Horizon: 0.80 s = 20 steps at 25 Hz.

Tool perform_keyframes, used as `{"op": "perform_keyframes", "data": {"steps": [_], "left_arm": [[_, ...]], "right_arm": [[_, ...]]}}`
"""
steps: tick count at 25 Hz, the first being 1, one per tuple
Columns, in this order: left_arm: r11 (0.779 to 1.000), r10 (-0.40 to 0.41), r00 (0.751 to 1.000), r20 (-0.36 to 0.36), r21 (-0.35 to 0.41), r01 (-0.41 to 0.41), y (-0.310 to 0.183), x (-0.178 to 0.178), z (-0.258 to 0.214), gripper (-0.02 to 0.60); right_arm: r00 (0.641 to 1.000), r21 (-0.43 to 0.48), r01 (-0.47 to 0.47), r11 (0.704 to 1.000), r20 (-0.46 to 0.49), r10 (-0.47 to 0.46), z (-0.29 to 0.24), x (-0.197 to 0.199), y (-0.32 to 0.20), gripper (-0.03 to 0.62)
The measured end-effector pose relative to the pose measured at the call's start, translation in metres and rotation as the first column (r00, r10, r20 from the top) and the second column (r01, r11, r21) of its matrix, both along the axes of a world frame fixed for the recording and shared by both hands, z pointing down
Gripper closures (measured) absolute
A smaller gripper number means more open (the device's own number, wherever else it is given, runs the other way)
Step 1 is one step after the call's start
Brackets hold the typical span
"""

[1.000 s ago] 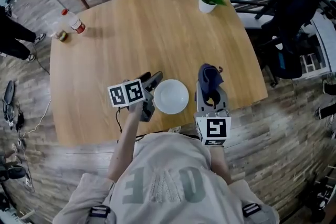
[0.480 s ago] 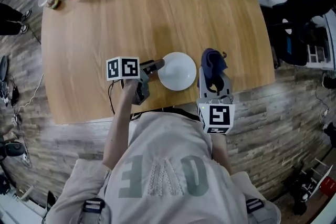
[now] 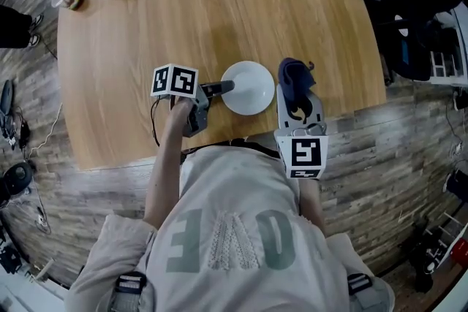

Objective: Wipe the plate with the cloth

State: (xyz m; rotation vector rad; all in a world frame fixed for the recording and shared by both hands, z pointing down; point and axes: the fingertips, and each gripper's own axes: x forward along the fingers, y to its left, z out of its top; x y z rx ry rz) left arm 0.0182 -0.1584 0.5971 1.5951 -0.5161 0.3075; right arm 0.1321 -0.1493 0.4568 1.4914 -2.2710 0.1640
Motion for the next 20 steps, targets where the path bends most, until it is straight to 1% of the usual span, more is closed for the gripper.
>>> {"op": "perform_keyframes", "data": {"steps": [3,7,8,10,12,14,15,16,18,20], "left_arm": [[1.000,0.010,0.998,0.055,0.007,-0.010,0.000,-0.003,0.007,0.416],[1.000,0.006,0.992,0.129,0.004,-0.007,0.000,-0.011,0.017,0.525],[1.000,0.006,0.990,0.142,0.003,-0.007,0.000,-0.012,0.019,0.543],[1.000,0.004,0.989,0.149,-0.002,-0.004,-0.001,-0.013,0.020,0.543],[1.000,-0.007,0.990,0.144,-0.008,0.008,0.000,-0.012,0.020,0.545],[1.000,-0.022,0.989,0.144,-0.005,0.023,0.000,-0.012,0.019,0.545],[1.000,-0.029,0.989,0.144,-0.002,0.030,-0.001,-0.013,0.019,0.545],[0.999,-0.035,0.989,0.145,-0.001,0.035,-0.001,-0.013,0.019,0.546],[0.999,-0.043,0.989,0.144,0.001,0.044,-0.001,-0.014,0.019,0.548],[0.998,-0.055,0.988,0.144,0.005,0.055,-0.001,-0.013,0.020,0.548]], "right_arm": [[1.000,0.001,-0.004,1.000,-0.004,0.004,0.001,0.004,0.002,0.537],[1.000,-0.008,-0.011,1.000,-0.019,0.011,0.006,0.009,0.003,0.537],[1.000,-0.010,-0.012,1.000,-0.024,0.012,0.007,0.010,0.004,0.537],[0.999,-0.015,-0.012,1.000,-0.040,0.011,0.011,0.012,0.003,0.537],[0.997,-0.034,-0.010,0.999,-0.077,0.007,0.020,0.015,0.001,0.537],[0.987,-0.087,0.006,0.996,-0.161,-0.020,0.039,0.018,-0.003,0.537],[0.973,-0.126,0.025,0.992,-0.226,-0.053,0.053,0.018,-0.007,0.537],[0.949,-0.171,0.052,0.984,-0.297,-0.102,0.069,0.018,-0.010,0.537],[0.877,-0.264,0.116,0.958,-0.426,-0.224,0.102,0.015,-0.018,0.537],[0.798,-0.335,0.172,0.926,-0.504,-0.330,0.126,0.011,-0.025,0.537]]}}
